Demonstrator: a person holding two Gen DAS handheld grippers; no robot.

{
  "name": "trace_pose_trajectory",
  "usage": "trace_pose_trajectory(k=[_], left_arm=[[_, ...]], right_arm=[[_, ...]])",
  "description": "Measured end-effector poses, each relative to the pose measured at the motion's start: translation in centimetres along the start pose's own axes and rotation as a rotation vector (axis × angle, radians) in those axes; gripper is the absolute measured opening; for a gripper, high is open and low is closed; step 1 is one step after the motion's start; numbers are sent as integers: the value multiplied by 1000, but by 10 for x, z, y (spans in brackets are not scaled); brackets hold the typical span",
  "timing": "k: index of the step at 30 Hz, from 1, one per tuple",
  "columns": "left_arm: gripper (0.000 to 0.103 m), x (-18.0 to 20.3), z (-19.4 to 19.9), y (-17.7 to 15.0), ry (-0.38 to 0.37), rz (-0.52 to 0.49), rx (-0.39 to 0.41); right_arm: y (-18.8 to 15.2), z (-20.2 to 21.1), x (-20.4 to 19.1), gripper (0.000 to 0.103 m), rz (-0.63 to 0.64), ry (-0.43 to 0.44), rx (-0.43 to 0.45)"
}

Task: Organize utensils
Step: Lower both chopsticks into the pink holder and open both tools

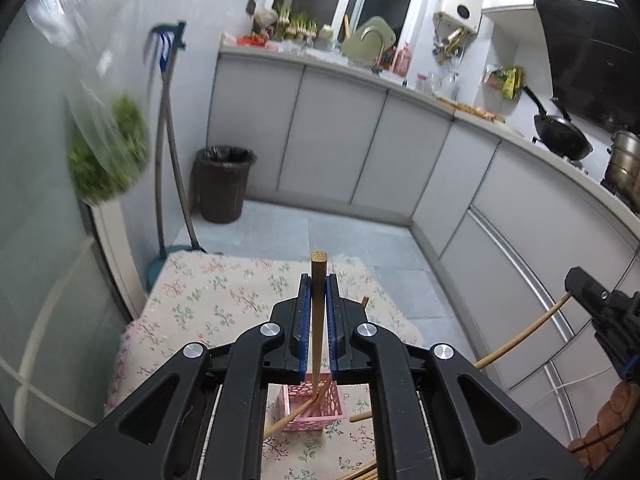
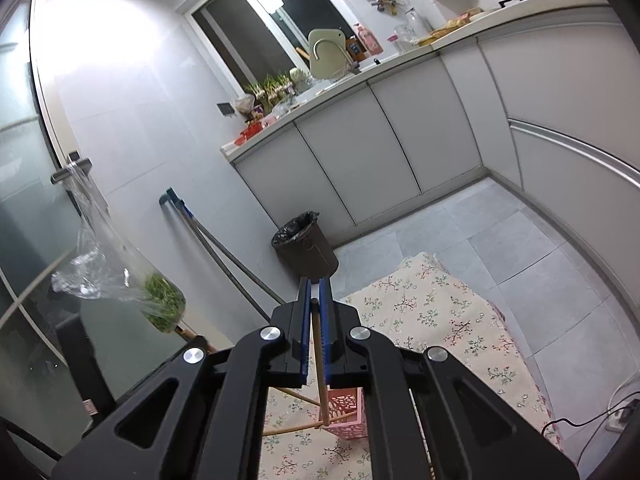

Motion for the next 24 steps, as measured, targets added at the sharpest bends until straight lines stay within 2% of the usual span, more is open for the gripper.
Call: trace_pose_trajectory(k=[2, 4, 13, 24], left_arm=[[8, 0, -17, -12, -11, 2, -68], [9, -5, -24, -21, 13, 9, -89], [24, -27, 13, -2, 29, 87, -12], [24, -33, 10, -3, 54, 74, -18]], right_arm=[[-3, -10, 2, 5, 1, -2, -19], [-6, -17, 5, 5, 2, -7, -28], [-17, -39, 9, 5, 27, -44, -40], [-41, -83, 7, 5, 76, -95, -55]])
Point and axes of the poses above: each gripper's, at about its wrist camera, not at the fingertips, and z roughly against the way its jaws point, x to its right, y to its top, the point moved 8 cm from there along -z, roughly the way its jaws point, and after that the axes turned 5 degrees about y, right-handed, at the moved point
